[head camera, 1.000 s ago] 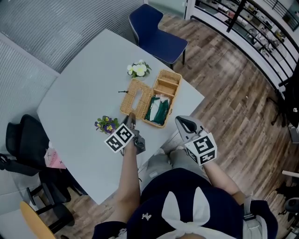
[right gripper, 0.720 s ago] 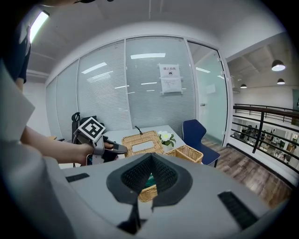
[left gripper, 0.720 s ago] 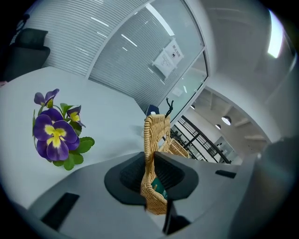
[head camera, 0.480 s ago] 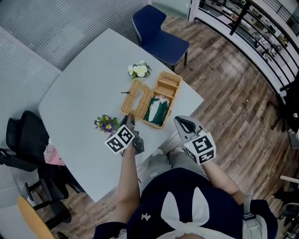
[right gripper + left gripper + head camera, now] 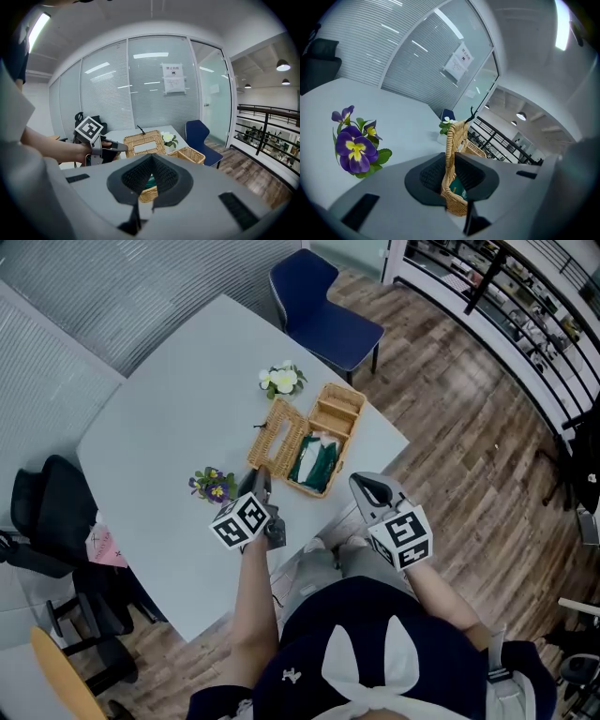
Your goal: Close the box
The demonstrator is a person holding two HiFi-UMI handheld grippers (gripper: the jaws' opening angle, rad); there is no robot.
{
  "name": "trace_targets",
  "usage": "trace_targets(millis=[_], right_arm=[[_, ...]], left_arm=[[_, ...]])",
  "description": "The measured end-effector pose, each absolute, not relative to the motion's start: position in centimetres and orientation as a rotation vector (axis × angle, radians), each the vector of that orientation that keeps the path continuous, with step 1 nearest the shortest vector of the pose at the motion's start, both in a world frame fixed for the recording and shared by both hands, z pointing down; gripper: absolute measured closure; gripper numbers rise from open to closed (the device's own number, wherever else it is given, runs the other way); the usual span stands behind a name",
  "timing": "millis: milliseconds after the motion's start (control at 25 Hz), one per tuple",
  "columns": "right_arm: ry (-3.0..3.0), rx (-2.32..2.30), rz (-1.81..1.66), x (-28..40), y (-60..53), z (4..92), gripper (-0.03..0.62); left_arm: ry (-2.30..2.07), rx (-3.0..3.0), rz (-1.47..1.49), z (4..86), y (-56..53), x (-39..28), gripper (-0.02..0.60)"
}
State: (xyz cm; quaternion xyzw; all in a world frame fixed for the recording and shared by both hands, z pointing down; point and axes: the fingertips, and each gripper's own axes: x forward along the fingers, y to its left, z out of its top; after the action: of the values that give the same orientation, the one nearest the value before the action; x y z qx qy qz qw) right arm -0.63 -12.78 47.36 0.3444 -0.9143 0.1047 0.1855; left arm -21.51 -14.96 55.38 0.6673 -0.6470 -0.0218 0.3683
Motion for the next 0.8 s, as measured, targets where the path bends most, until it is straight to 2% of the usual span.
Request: trace_targets(millis=[800], right_arm=[[-2.592, 0.952, 0.297, 0.4, -12.4, 47.3, 0.588]], left_arm=[[-1.686, 1.823, 0.033, 53.3, -14.7, -20.6, 0.508]])
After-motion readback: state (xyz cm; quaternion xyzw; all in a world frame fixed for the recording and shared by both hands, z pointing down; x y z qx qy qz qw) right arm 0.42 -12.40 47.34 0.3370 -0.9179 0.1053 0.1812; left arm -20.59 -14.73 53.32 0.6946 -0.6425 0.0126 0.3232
